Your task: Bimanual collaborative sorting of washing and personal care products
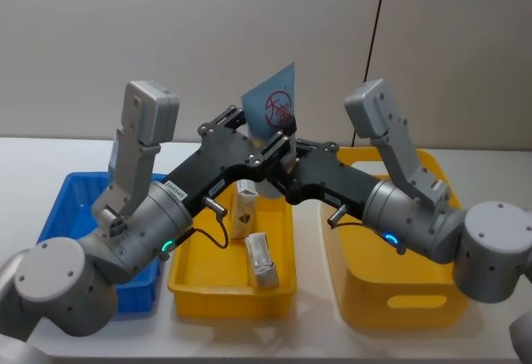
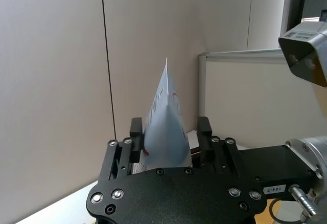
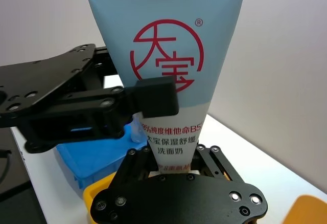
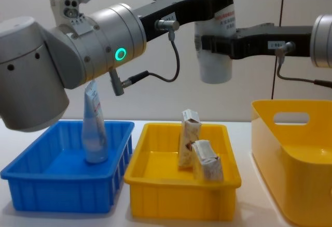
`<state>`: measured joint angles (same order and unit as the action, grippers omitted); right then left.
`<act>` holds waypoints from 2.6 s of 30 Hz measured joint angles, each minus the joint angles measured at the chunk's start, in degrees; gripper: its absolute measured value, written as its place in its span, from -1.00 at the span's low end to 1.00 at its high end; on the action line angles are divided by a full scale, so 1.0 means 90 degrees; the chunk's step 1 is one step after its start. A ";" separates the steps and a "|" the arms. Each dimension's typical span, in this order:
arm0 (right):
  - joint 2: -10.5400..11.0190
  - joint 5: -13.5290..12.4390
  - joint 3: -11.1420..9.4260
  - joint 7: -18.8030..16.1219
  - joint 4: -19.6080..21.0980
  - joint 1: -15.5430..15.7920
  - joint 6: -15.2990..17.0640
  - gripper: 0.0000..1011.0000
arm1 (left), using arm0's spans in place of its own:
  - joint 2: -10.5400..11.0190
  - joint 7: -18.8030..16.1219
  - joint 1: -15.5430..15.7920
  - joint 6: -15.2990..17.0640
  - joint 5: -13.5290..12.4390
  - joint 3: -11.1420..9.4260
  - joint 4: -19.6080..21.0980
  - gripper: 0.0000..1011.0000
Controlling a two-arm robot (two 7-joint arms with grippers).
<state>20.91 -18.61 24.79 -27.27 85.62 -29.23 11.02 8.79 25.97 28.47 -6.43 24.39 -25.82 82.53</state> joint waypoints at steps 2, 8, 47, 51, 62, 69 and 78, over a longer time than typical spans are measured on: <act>-0.0007 -0.0009 0.0000 0.0027 -0.0012 -0.0007 0.0022 -0.47 | 0.0001 0.0000 0.0000 0.0000 0.0000 -0.0001 0.0000 0.24; -0.0017 -0.0051 -0.0070 0.0256 -0.0008 0.0021 0.0122 -0.64 | 0.0003 0.0006 0.0000 0.0000 0.0000 -0.0007 0.0004 0.60; 0.0022 -0.0298 -0.1873 0.2405 0.0401 0.1195 0.1220 0.39 | 0.0007 0.0006 0.0000 0.0002 -0.0001 -0.0013 0.0009 0.98; -0.0010 -0.0364 -0.2087 0.2548 0.0294 0.1246 0.1361 0.65 | 0.0007 0.0006 0.0000 0.0002 -0.0001 -0.0013 0.0009 0.98; -0.0046 -0.0466 -0.2375 0.2662 0.0109 0.1306 0.1505 0.98 | 0.0007 0.0006 0.0000 0.0002 -0.0001 -0.0013 0.0009 0.98; -0.0047 -0.0465 -0.2354 0.2662 0.0135 0.1349 0.1469 0.98 | 0.0026 -0.0034 -0.0026 0.0004 -0.0012 -0.0013 0.0018 0.98; -0.0071 -0.0337 -0.2160 0.2659 0.0439 0.1725 0.0995 0.98 | 0.0291 -0.0552 -0.0324 0.0150 -0.0277 -0.0014 0.0236 0.98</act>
<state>20.27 -21.65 5.35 -3.35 89.56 -13.71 19.98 11.41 21.01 25.56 -5.08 21.90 -25.94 84.66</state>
